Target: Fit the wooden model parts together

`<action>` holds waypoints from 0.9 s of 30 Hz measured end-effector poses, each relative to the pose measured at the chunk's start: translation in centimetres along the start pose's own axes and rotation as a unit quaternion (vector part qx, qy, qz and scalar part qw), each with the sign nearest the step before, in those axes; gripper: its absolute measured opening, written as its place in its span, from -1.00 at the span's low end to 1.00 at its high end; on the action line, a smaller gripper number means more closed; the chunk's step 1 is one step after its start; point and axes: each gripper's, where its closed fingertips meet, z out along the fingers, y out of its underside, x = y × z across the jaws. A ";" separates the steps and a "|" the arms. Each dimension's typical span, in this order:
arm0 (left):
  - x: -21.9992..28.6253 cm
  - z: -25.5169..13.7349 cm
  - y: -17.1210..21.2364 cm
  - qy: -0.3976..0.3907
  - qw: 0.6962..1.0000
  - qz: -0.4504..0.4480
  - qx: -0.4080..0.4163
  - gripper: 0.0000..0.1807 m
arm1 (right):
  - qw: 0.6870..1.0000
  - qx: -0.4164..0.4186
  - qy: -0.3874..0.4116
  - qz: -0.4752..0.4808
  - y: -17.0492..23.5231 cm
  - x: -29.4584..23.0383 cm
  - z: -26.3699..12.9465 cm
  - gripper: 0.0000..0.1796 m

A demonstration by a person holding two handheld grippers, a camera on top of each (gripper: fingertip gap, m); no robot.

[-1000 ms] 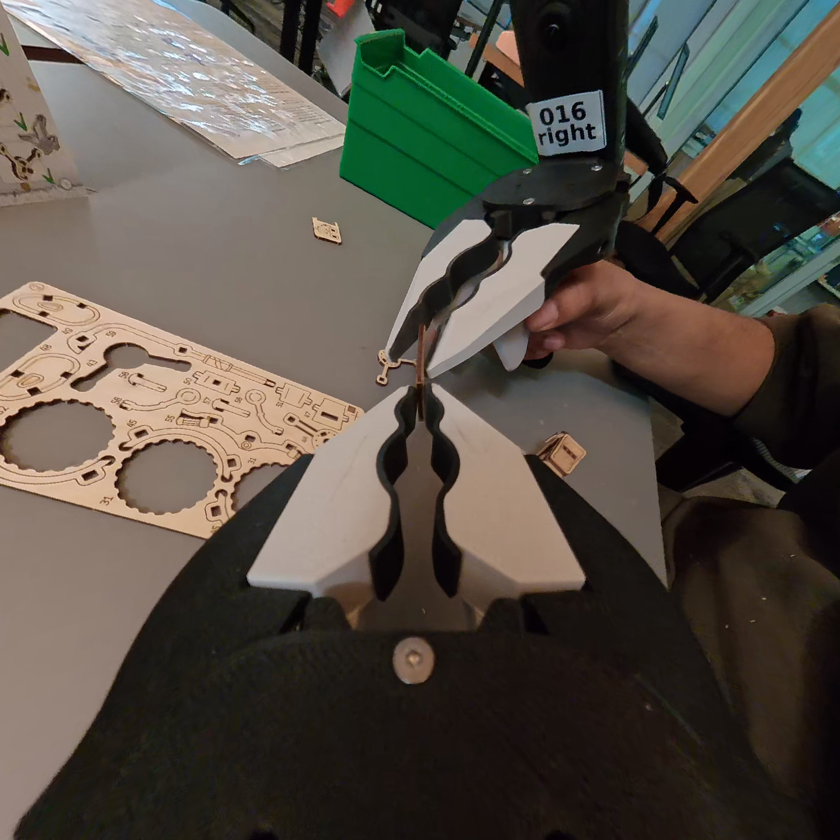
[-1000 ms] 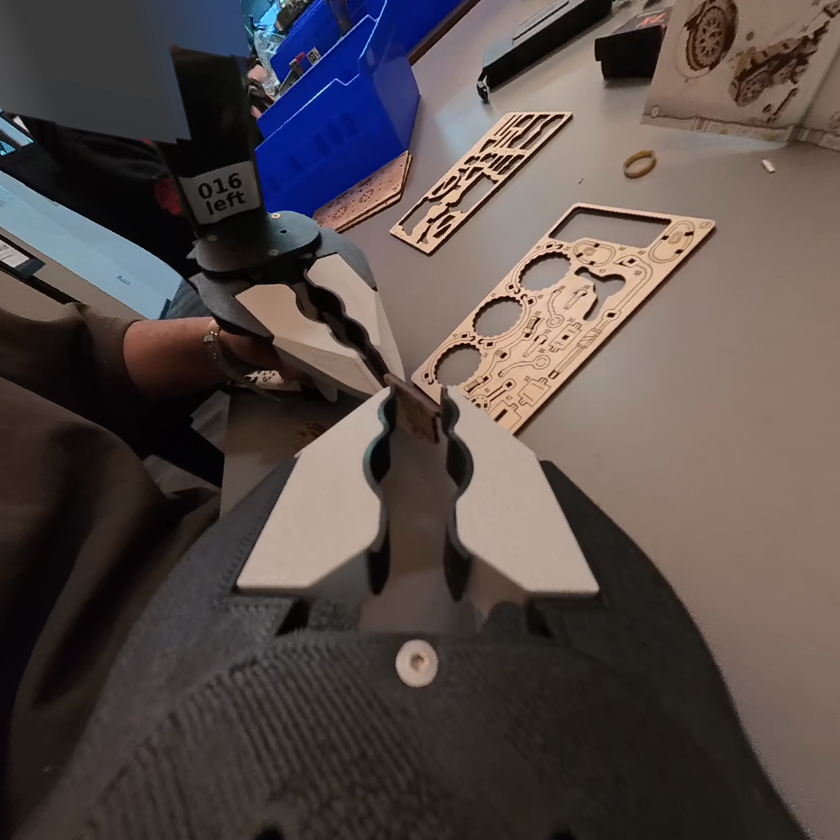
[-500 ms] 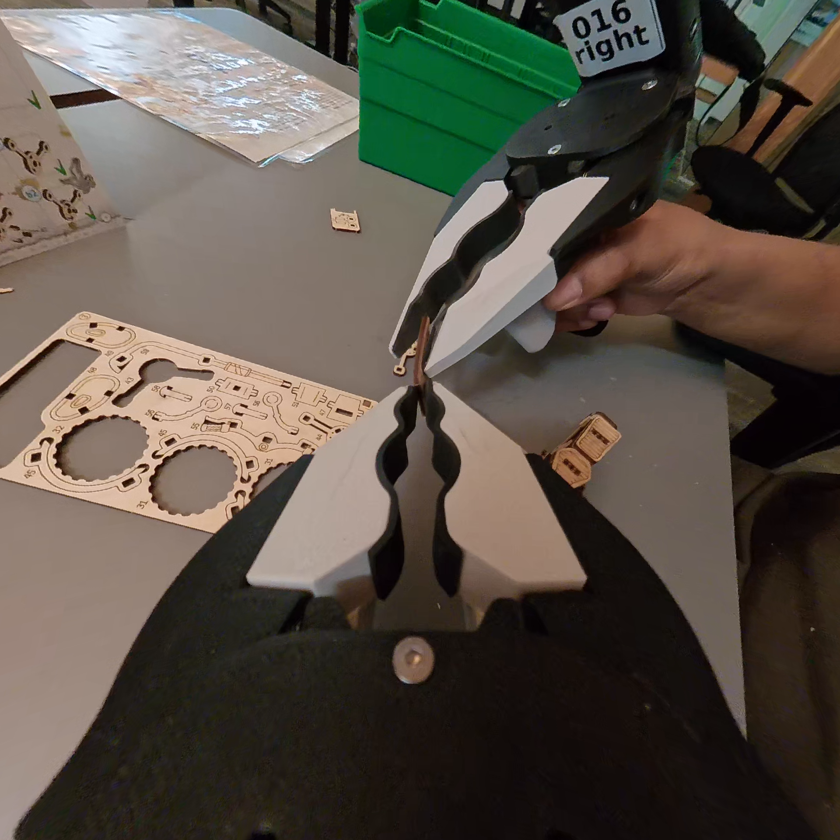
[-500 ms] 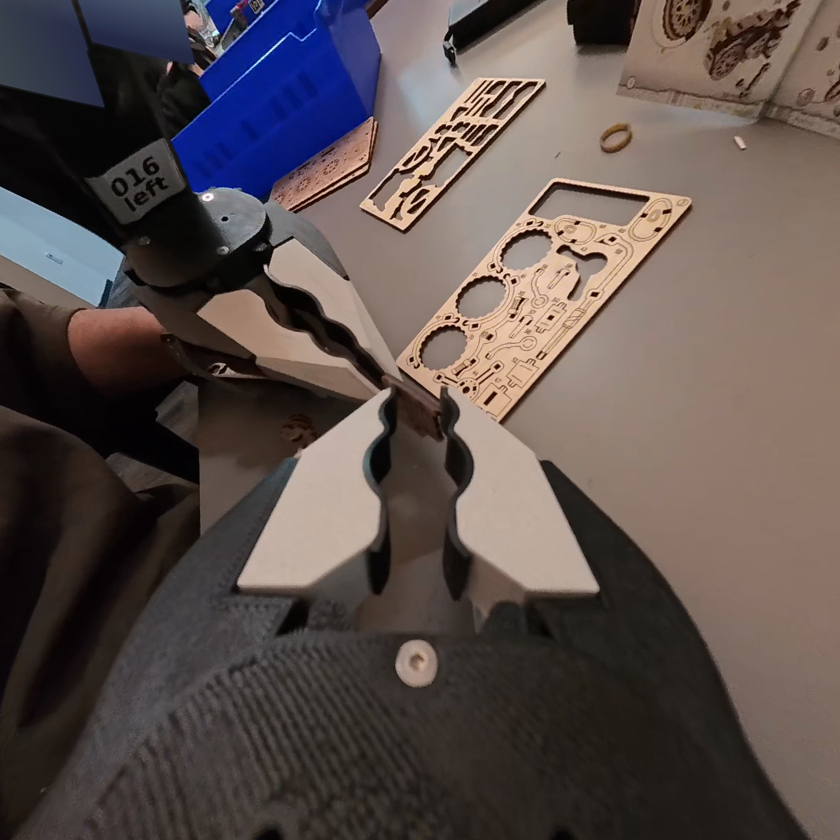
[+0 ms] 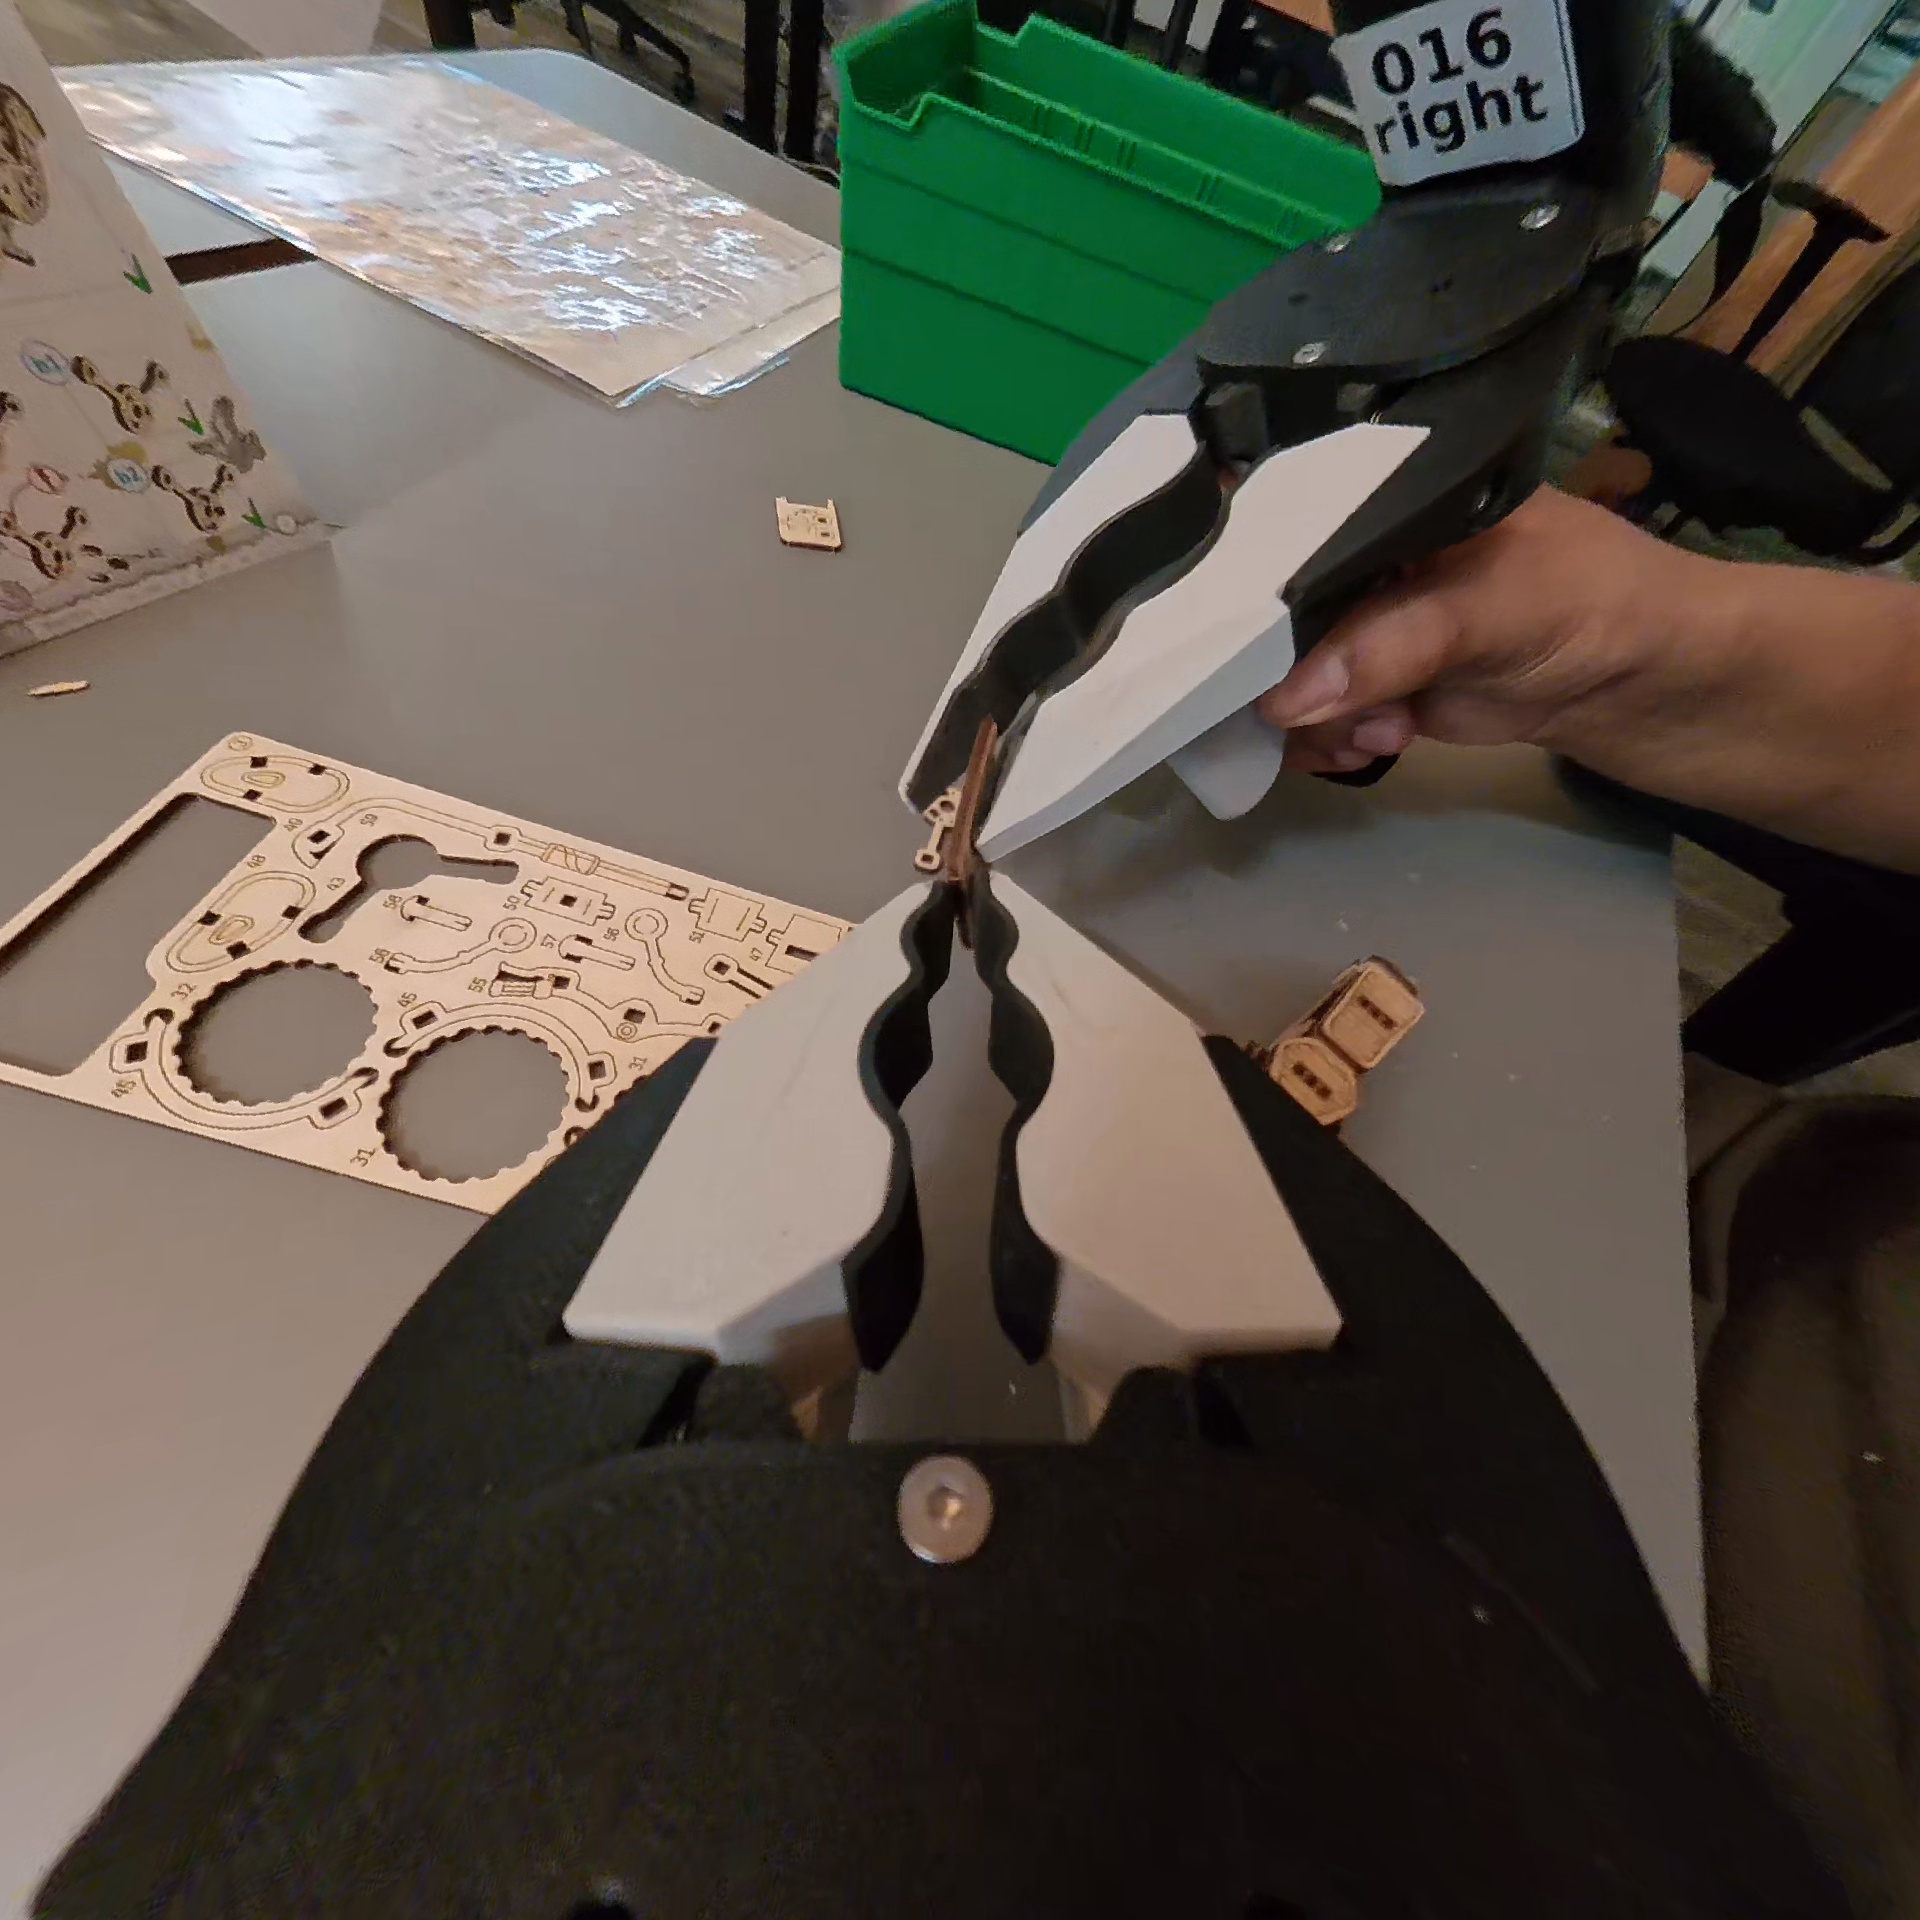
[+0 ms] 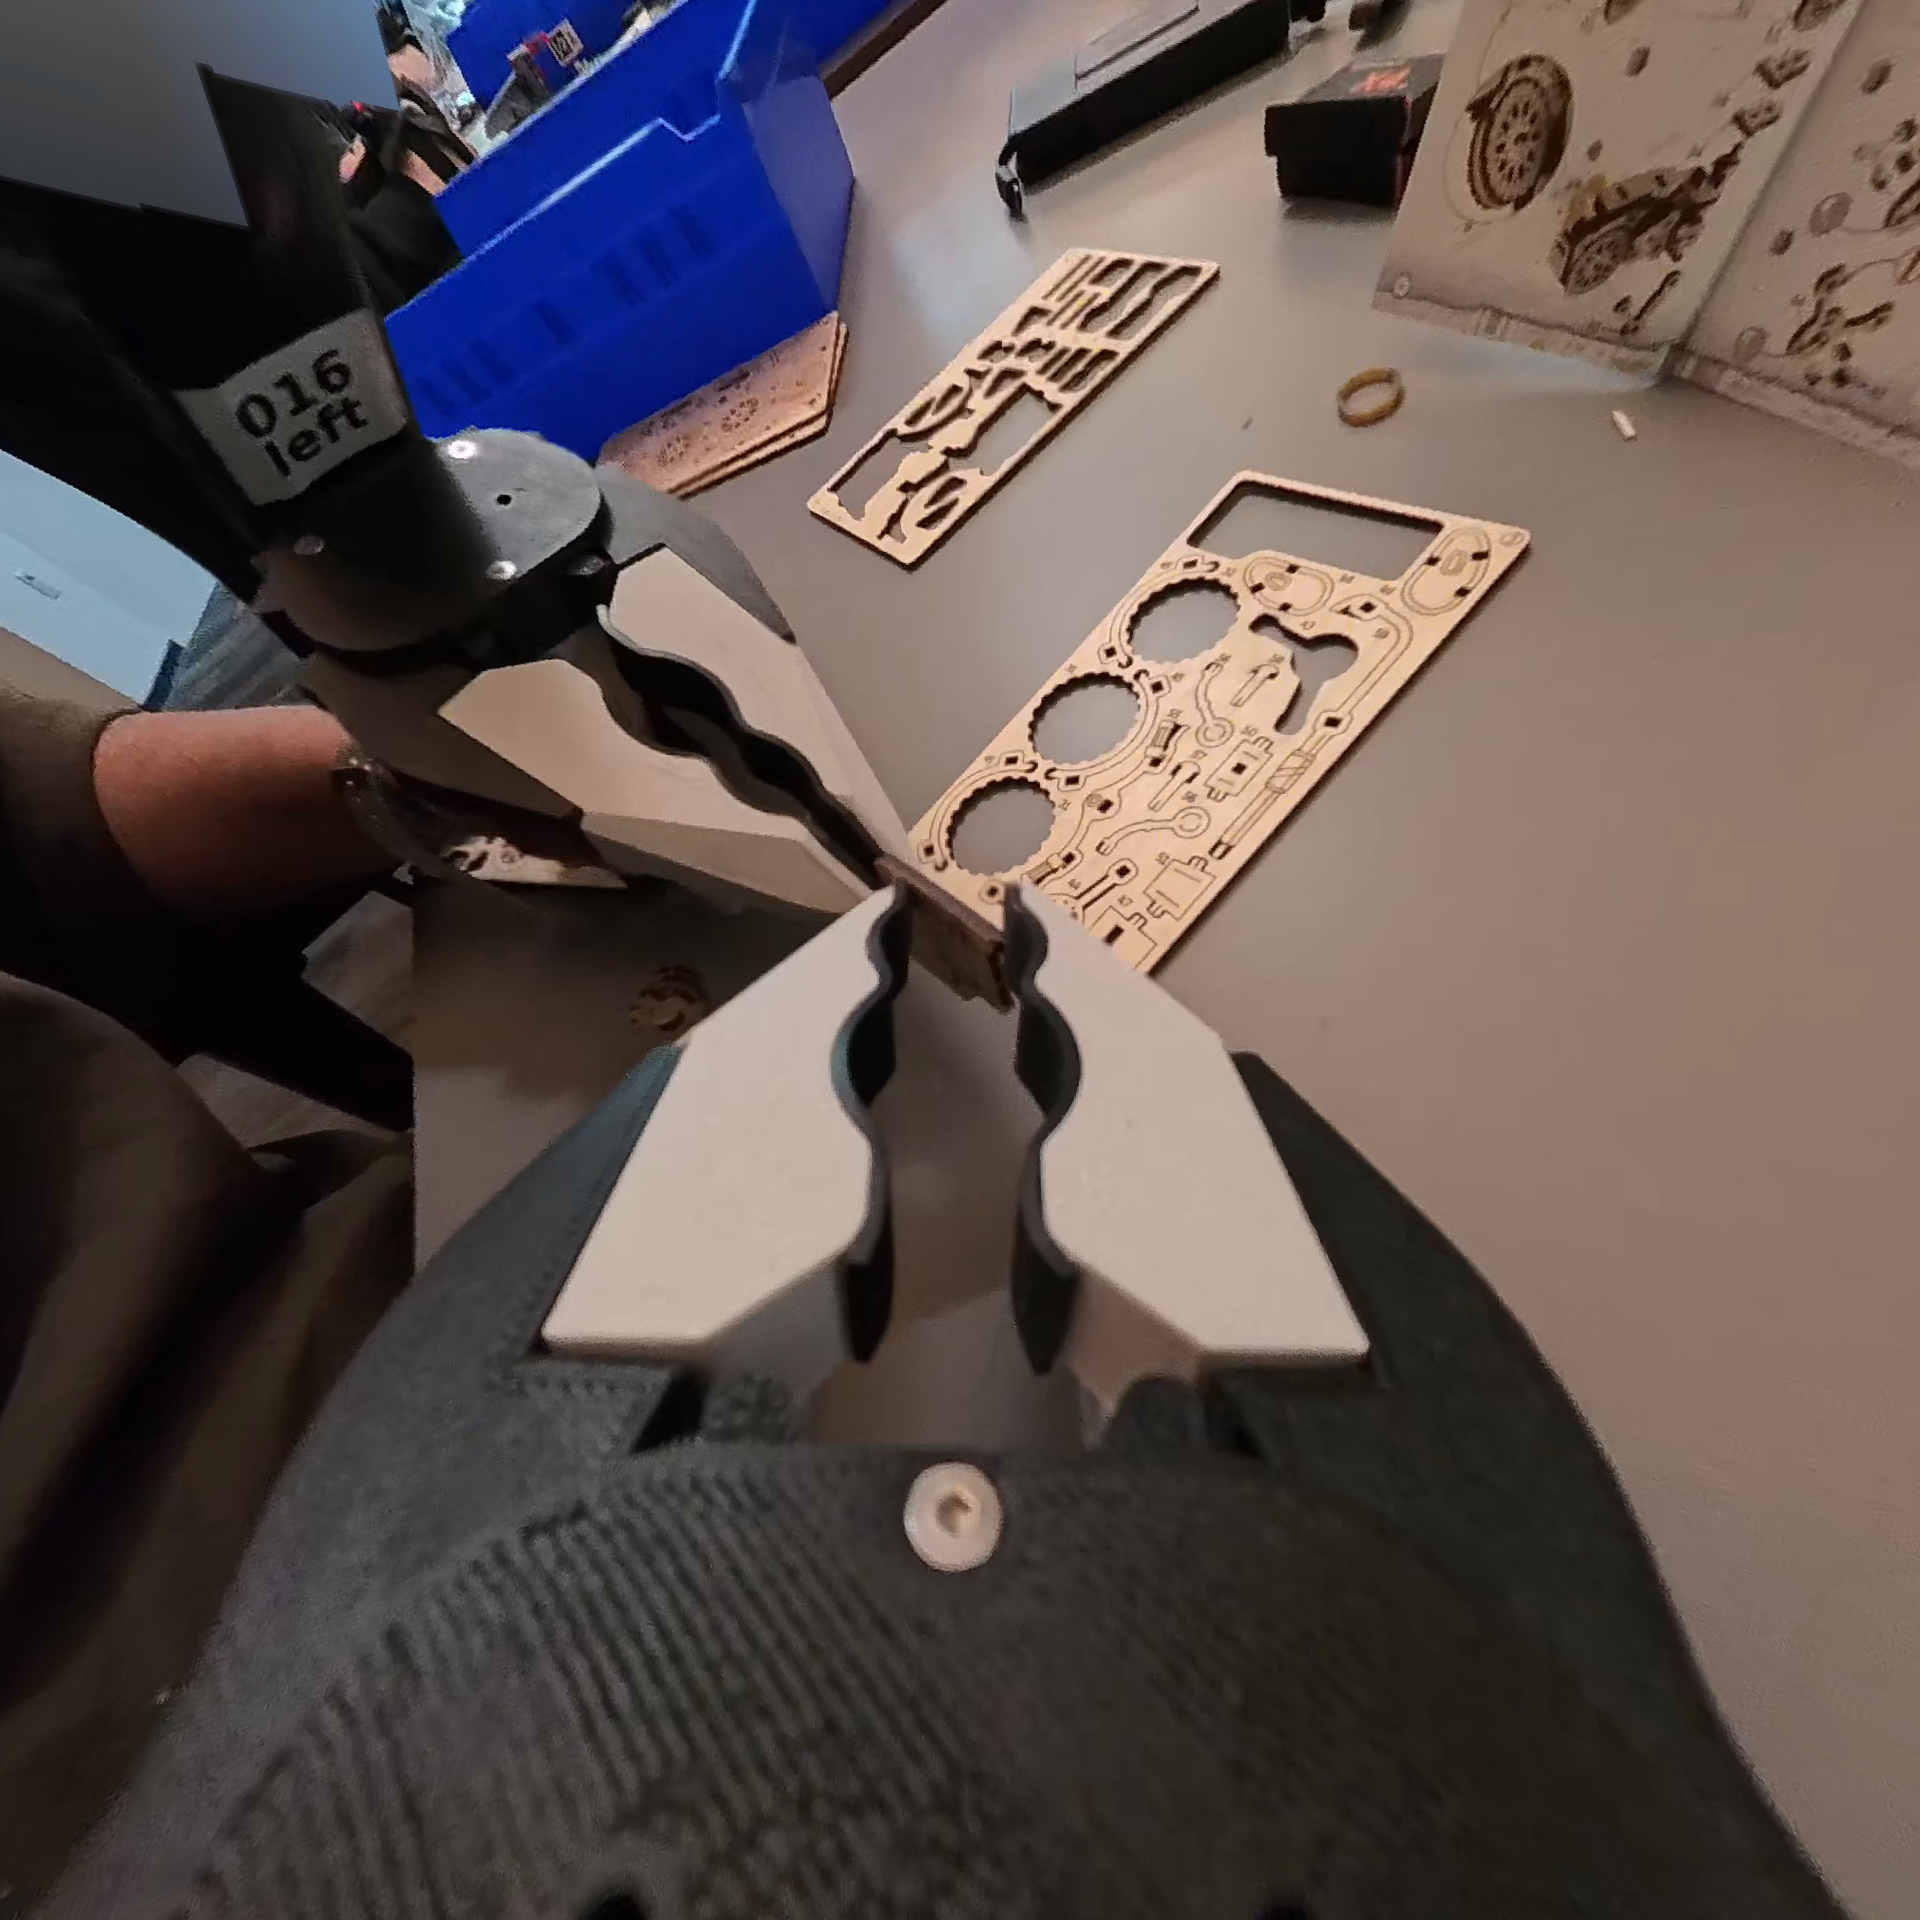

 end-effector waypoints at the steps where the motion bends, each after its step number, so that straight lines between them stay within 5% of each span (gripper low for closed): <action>1: 0.1 -0.1 -0.1 0.011 1.000 -0.012 0.003 -0.98 | 1.000 0.003 -0.005 0.002 -0.2 -0.1 -0.1 -0.82; 10: 1.2 -0.8 -1.3 0.133 0.976 -0.163 0.051 -0.99 | 0.995 0.029 -0.080 0.059 0.3 -1.1 -1.5 -0.62; 18: 2.2 -1.4 -2.3 0.215 0.942 -0.242 0.085 -0.99 | 0.977 0.067 -0.168 0.117 -0.4 -2.7 -2.0 -1.00; 27: 1.0 -1.3 -2.7 0.175 0.945 -0.251 0.115 -0.90 | 0.977 0.092 -0.143 0.129 -1.2 -2.0 -2.3 -1.00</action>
